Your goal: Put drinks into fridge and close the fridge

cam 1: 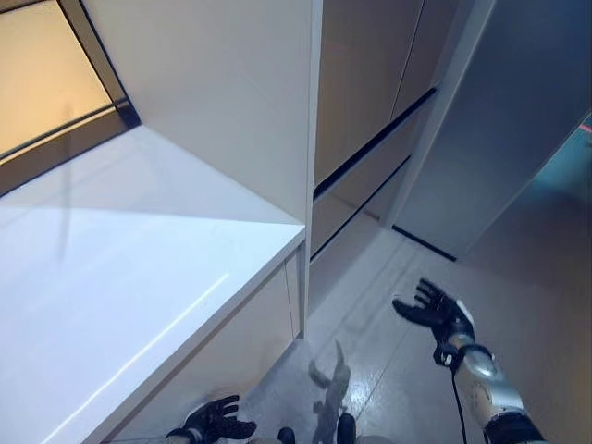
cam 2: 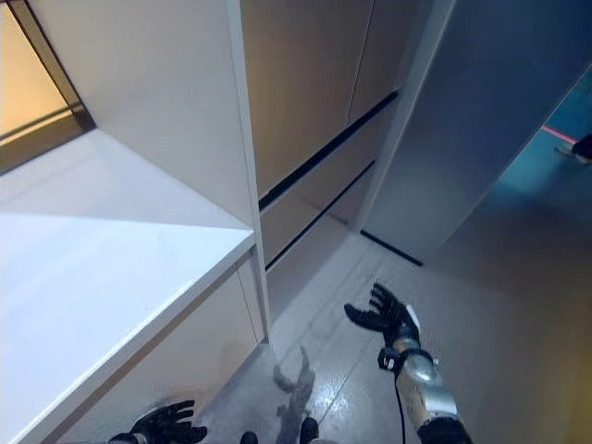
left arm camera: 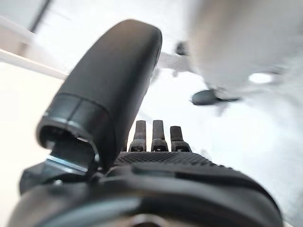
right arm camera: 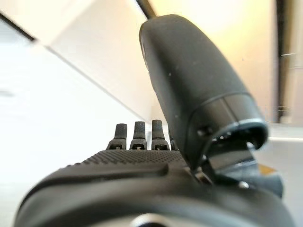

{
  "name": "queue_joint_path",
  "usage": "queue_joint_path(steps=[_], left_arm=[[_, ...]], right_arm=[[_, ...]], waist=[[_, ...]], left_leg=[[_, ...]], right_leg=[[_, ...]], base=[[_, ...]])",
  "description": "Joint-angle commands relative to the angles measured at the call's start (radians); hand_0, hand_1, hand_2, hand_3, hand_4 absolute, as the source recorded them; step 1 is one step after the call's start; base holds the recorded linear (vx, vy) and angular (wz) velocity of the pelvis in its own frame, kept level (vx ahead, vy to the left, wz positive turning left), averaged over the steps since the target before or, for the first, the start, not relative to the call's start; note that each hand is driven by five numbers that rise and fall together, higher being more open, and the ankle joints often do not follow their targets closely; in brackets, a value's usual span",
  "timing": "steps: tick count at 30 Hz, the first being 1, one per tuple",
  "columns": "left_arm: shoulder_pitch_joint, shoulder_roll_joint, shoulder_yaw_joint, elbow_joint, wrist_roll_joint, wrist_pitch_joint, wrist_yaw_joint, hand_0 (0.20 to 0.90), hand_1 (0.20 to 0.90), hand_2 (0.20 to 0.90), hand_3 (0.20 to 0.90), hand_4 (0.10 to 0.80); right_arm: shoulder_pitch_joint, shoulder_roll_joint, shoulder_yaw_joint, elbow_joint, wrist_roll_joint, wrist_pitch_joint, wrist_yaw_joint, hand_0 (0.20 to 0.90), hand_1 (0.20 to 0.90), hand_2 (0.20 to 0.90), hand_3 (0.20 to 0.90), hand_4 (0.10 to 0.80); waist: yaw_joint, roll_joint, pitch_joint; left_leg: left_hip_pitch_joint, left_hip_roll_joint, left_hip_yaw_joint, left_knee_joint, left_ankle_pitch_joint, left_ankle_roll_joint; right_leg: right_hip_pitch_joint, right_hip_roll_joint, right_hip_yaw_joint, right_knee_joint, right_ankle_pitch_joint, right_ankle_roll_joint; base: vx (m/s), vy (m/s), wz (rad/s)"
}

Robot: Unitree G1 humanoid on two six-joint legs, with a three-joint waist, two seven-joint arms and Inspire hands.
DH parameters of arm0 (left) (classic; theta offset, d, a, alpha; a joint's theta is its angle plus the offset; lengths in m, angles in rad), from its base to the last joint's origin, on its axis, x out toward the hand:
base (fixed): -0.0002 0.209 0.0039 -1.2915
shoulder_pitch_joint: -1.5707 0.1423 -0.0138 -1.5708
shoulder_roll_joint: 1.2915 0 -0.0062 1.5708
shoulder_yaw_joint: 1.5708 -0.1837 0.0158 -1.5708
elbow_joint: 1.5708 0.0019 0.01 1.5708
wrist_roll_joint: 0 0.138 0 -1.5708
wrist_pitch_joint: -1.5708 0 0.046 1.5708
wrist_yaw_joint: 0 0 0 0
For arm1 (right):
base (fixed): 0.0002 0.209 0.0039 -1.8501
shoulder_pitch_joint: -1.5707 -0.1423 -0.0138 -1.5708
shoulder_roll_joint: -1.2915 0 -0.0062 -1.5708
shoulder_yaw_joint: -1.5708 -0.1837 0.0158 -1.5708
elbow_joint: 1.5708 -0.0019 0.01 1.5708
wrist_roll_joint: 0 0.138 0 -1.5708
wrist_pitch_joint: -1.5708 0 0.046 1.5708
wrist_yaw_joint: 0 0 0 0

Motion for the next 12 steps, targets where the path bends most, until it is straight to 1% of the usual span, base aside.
queue_joint_path(steps=[1,3,5,6,10,12], left_arm=[[-0.003,0.004,0.004,0.041,0.005,-0.018,-0.004,0.900,0.900,0.900,0.900,0.800],[-0.006,0.005,0.012,0.072,0.012,-0.024,0.000,0.900,0.900,0.900,0.900,0.800],[-0.005,0.003,0.021,0.102,0.009,-0.042,0.004,0.900,0.900,0.900,0.900,0.800],[-0.001,0.000,0.030,0.115,0.000,-0.050,0.011,0.900,0.900,0.900,0.900,0.800],[0.004,-0.013,0.053,0.140,-0.037,-0.069,0.023,0.900,0.900,0.900,0.900,0.800],[0.005,-0.020,0.069,0.159,-0.061,-0.086,0.022,0.900,0.900,0.900,0.900,0.800]], right_arm=[[-0.016,-0.008,0.005,0.035,-0.065,-0.031,0.062,0.900,0.900,0.900,0.900,0.800],[-0.004,0.009,0.014,0.129,-0.103,-0.021,0.095,0.900,0.900,0.900,0.900,0.800],[0.008,0.026,0.018,0.199,-0.107,-0.033,0.105,0.900,0.900,0.900,0.900,0.800],[0.014,0.038,0.012,0.237,-0.119,-0.018,0.121,0.900,0.900,0.900,0.900,0.800],[0.024,0.061,0.001,0.346,-0.148,-0.005,0.165,0.900,0.900,0.900,0.900,0.800],[0.030,0.077,-0.005,0.416,-0.161,-0.020,0.192,0.900,0.900,0.900,0.900,0.800]], waist=[[0.004,0.000,-0.045],[0.004,0.003,-0.046],[0.004,0.005,-0.047],[0.003,0.006,-0.049],[0.007,0.010,-0.049],[0.009,0.013,-0.050]], left_leg=[[-0.060,-0.023,0.039,0.059,-0.030,-0.010],[-0.053,-0.021,0.037,0.042,-0.023,-0.011],[-0.047,-0.022,0.033,0.035,-0.020,-0.011],[-0.044,-0.023,0.033,0.033,-0.021,-0.010],[-0.040,-0.023,0.032,0.031,-0.021,-0.009],[-0.037,-0.025,0.030,0.029,-0.021,-0.007]], right_leg=[[-0.023,0.016,-0.030,0.102,-0.086,0.013],[-0.018,0.018,-0.036,0.097,-0.088,0.013],[-0.012,0.019,-0.040,0.094,-0.089,0.013],[-0.010,0.019,-0.041,0.092,-0.091,0.013],[-0.003,0.015,-0.050,0.092,-0.093,0.013],[0.000,0.015,-0.052,0.093,-0.096,0.011]], base=[[0.000,0.000,0.00],[0.000,0.000,0.00],[0.004,0.007,0.03],[0.009,0.015,0.08],[0.008,0.016,0.07],[0.016,0.012,0.05]])
